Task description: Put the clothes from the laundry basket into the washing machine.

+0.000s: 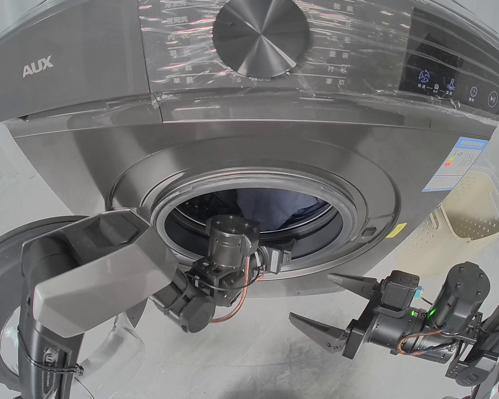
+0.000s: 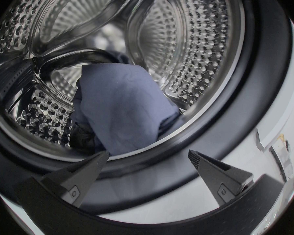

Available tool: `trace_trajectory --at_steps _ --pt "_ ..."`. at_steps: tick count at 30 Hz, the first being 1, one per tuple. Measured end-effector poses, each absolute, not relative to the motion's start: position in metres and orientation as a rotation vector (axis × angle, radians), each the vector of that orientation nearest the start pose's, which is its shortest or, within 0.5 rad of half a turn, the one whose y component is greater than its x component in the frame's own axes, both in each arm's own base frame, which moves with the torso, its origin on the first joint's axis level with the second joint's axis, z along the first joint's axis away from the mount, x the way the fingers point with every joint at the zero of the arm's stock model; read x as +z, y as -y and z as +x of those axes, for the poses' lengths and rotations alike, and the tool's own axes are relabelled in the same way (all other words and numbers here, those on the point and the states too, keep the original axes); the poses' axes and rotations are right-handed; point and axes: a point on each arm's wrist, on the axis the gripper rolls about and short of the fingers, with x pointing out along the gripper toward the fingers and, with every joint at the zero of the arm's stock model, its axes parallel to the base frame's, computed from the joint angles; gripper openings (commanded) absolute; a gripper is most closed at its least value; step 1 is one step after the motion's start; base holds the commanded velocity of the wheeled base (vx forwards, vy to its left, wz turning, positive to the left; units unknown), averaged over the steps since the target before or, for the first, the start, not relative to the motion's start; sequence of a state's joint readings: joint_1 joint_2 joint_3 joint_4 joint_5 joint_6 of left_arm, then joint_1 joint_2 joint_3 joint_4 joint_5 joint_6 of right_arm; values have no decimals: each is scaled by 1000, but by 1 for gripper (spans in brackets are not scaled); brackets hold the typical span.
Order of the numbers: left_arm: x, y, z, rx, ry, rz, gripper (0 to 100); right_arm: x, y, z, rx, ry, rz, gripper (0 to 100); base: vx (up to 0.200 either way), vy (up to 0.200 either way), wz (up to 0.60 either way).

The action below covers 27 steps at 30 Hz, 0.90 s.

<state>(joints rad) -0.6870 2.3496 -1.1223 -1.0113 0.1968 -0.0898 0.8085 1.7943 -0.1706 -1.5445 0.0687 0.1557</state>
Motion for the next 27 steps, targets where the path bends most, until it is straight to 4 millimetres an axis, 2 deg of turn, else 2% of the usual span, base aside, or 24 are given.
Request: trace_trajectory --at_steps 4,14,20,27 --pt "59 268 311 -538 -226 20 100 105 -170 153 894 -156 109 100 0 0 0" --pt "98 237 224 -669 -181 11 100 109 -153 126 906 -168 106 100 0 0 0" --pt "113 211 192 -696 -134 -13 100 123 -135 119 825 -112 144 100 0 0 0" --pt "120 181 167 -688 -46 -56 100 137 -105 129 645 -37 174 100 0 0 0"
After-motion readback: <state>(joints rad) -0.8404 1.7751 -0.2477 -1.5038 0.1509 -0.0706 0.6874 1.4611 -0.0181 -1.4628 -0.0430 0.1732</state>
